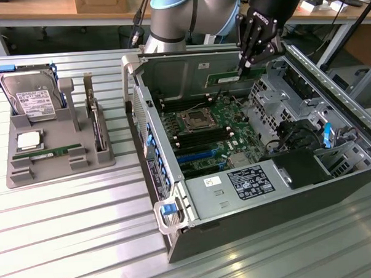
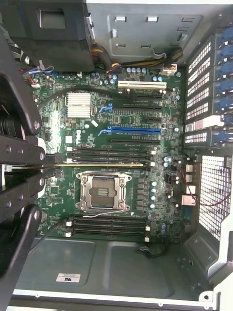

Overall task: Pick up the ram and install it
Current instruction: 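Insert the ram into the slot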

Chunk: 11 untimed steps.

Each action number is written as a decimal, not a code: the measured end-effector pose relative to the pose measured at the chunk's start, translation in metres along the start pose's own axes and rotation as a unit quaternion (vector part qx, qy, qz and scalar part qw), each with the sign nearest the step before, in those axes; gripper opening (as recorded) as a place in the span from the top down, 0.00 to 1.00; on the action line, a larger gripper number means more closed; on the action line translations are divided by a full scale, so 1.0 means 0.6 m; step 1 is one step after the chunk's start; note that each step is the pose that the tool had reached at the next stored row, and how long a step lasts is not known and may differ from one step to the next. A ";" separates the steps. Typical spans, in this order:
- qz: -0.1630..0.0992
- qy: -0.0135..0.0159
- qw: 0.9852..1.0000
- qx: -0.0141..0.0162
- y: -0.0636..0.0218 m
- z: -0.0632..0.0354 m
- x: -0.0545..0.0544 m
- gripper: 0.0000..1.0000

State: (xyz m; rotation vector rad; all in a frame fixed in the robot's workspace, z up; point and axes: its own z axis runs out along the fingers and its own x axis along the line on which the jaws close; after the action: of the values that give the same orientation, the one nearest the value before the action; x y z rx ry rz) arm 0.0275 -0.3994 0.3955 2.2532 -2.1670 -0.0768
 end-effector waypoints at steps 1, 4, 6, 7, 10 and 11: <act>0.000 0.000 1.000 0.000 0.000 0.001 0.000 0.88; 0.000 0.000 1.000 0.000 0.000 0.002 0.000 0.88; 0.000 0.000 1.000 0.000 0.000 0.004 0.000 0.88; 0.000 0.000 1.000 0.000 0.000 0.004 0.000 0.88; 0.000 0.000 1.000 0.000 0.000 0.005 0.000 0.88; 0.000 0.000 1.000 0.000 0.000 0.006 0.000 0.88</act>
State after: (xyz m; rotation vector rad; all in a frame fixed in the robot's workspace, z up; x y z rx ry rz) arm 0.0275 -0.3994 0.3921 2.2531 -2.1671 -0.0768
